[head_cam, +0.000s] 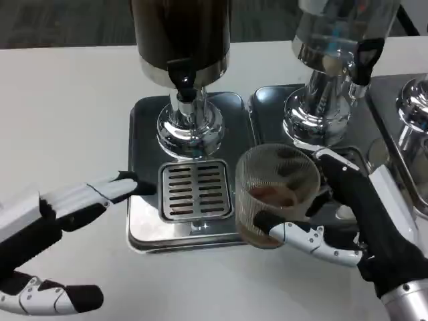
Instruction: Grasp the cup under the faucet to collect the drink, then remove the cup.
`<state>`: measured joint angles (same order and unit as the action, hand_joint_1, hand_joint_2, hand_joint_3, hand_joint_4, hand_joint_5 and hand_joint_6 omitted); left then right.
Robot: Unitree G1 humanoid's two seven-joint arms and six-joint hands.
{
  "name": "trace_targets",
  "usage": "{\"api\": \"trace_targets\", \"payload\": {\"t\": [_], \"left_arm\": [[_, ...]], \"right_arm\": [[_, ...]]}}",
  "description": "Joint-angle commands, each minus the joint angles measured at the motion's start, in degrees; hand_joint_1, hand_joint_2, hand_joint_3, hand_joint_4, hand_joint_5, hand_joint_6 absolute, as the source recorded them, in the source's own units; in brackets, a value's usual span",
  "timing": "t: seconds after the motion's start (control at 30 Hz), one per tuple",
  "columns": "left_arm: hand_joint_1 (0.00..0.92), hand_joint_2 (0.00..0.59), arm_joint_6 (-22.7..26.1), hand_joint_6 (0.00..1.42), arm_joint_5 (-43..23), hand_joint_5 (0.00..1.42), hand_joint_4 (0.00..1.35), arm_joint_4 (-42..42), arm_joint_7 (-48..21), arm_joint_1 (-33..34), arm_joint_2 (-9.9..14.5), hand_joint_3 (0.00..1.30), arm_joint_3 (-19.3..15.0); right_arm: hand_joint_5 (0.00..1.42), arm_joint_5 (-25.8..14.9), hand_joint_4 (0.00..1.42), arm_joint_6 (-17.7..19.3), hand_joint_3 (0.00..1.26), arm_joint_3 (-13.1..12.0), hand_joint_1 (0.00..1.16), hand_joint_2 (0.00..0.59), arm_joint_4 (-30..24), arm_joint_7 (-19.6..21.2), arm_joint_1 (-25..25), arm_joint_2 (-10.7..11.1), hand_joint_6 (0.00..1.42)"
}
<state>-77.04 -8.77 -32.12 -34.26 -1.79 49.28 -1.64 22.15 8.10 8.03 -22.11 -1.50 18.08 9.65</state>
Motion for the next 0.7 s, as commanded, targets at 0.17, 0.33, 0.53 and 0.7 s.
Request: {"api": "trace_targets", "payload": {"t": [0.17, 0.33, 0.53, 0.7], "left_arm": [[0.0, 0.134, -0.5, 0.17, -0.5, 0.06, 0.02, 0.8, 0.4, -0.7, 0.9, 0.13, 0.1], [0.0, 0.131, -0.8, 0.17, 0.0, 0.06, 0.02, 1.0, 0.4, -1.0, 0.9, 0.13, 0.1], [0.0, 0.139, -0.9, 0.17, 0.9, 0.06, 0.02, 1.4, 0.6, -1.4, 0.8, 0.14, -0.5], [0.0, 0.139, -0.7, 0.17, 1.0, 0.06, 0.02, 1.3, 0.4, -1.4, 1.0, 0.14, -0.3]], "right_arm": [[0.76, -0.6, 0.66, 0.9, 0.55, 0.0, 0.74, 0.23, -2.6, 0.4, 0.2, -0.4, 0.75], [0.77, -0.4, 0.67, 1.3, 0.55, -0.1, 0.74, 0.231, -3.0, 0.5, 0.6, -0.2, 0.76], [0.77, -0.6, 0.67, 1.5, 0.55, -0.4, 0.74, 0.231, -3.3, 0.7, 1.0, -0.1, 0.77], [0.78, -1.0, 0.69, 1.3, 0.55, -0.7, 0.74, 0.231, -3.7, 0.5, 1.3, -0.2, 0.78]]}}
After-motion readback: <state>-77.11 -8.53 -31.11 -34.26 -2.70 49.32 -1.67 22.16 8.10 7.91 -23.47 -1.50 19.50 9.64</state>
